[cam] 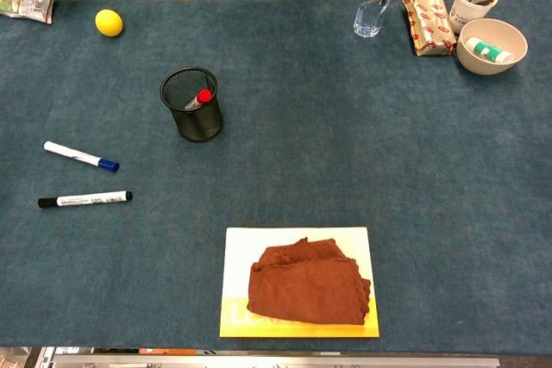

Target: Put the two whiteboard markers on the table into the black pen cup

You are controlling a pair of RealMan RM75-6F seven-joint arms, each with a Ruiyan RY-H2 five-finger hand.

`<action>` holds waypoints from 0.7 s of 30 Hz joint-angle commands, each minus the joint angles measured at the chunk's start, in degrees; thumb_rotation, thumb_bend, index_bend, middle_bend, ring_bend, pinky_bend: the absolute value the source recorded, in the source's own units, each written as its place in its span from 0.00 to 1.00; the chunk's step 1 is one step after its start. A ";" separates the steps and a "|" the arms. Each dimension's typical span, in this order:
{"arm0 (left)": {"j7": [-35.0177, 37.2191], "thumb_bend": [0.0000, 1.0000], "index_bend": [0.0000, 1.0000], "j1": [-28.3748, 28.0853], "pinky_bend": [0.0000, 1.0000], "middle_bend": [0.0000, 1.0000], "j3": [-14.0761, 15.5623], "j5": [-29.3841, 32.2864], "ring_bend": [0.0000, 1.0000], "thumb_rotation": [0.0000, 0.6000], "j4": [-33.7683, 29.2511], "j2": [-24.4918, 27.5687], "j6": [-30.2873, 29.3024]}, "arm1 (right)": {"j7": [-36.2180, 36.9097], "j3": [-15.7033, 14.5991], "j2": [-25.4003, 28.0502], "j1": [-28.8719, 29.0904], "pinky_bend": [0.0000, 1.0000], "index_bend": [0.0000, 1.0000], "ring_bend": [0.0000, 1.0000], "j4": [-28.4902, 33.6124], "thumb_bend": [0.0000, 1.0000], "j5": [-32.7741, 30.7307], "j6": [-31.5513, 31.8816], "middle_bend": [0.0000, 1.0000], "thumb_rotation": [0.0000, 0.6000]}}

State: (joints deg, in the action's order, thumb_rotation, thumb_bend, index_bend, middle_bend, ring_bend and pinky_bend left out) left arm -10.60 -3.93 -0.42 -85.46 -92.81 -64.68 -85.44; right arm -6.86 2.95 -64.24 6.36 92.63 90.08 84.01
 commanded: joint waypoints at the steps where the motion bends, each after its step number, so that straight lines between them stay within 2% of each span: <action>1: -0.47 0.06 0.58 0.15 0.56 0.51 0.09 0.14 0.33 1.00 -0.35 0.14 0.01 | 0.33 -0.03 -0.17 0.17 0.40 0.38 0.27 -0.22 0.00 0.12 -0.10 0.36 1.00; 21: -0.57 0.06 0.58 0.20 0.56 0.51 0.40 0.05 0.34 1.00 -0.53 -0.10 0.94 | -0.44 -0.68 -0.45 0.23 0.40 0.38 0.27 0.13 0.00 0.36 -0.14 0.36 1.00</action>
State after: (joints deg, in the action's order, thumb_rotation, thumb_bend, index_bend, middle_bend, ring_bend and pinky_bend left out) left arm -11.22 -3.71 -0.06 -85.37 -93.33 -64.81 -84.54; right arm -7.17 2.36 -64.67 6.67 92.63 90.31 83.74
